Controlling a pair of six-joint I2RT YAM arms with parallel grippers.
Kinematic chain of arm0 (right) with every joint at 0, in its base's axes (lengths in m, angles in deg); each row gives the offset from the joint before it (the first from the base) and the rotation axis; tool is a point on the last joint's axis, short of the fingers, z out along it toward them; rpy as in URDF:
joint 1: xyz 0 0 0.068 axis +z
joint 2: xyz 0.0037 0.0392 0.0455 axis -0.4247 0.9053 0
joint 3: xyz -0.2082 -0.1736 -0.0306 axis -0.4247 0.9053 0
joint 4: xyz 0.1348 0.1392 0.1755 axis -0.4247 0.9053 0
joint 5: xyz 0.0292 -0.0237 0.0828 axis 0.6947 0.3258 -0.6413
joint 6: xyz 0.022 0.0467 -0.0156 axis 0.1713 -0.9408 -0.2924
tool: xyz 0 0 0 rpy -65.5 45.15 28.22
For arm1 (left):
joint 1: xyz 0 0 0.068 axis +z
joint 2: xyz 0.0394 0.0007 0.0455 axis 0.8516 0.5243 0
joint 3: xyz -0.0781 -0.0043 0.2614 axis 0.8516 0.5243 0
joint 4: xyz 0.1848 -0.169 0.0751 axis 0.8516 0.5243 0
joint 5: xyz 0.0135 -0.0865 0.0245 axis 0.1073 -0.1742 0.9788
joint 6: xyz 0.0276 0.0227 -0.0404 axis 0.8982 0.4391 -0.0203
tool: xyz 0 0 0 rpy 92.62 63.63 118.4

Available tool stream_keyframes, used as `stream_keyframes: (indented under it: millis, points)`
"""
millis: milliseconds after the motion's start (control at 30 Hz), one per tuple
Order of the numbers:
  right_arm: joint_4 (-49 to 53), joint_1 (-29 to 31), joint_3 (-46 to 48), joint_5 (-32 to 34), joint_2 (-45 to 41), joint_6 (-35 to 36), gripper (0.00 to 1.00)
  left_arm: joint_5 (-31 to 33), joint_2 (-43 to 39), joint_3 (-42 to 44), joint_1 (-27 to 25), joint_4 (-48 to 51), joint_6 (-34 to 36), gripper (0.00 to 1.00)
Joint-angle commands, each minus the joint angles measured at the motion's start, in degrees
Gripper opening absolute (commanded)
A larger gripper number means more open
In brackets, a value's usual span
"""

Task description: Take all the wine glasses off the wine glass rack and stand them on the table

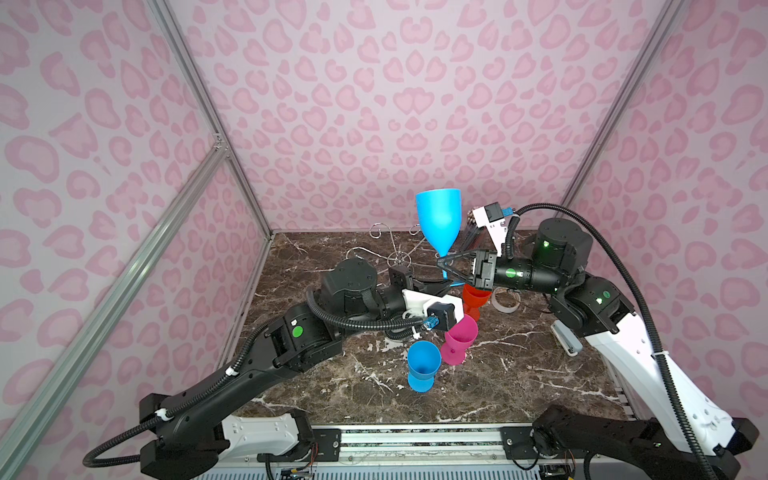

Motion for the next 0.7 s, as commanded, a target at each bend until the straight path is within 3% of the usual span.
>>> stream_keyframes:
  millis: [0, 100, 233, 300, 533, 667]
  points:
    - [-1.36, 0.14, 0.19, 0.70, 0.10, 0.41, 0.05, -0.16, -0.03, 0.21, -0.03, -1.75, 0.10, 0.04]
    - [-1.36, 0.13, 0.19, 1.65, -0.11, 0.70, 0.00, -0.03, -0.42, 0.78, 0.02, -2.33, -0.49, 0.13]
    - [-0.70, 0.13, 0.19, 3.90, -0.77, 2.42, 0.00, 0.03, -2.88, 4.26, -0.02, -6.62, -3.07, 0.46]
    - [1.36, 0.06, -0.70, 6.03, -1.08, 4.87, 0.00, 1.37, -4.49, 6.36, -0.03, -9.92, -6.51, 0.56]
    - [9.79, 0.04, -4.78, 18.38, -3.58, 24.08, 0.00, 12.52, -6.88, 4.88, 1.07, -8.87, -31.41, 0.66]
    - [9.30, 0.04, -1.71, 27.82, -6.82, 36.41, 0.00, 8.51, -9.10, 5.36, 5.67, -8.57, -48.53, 0.68]
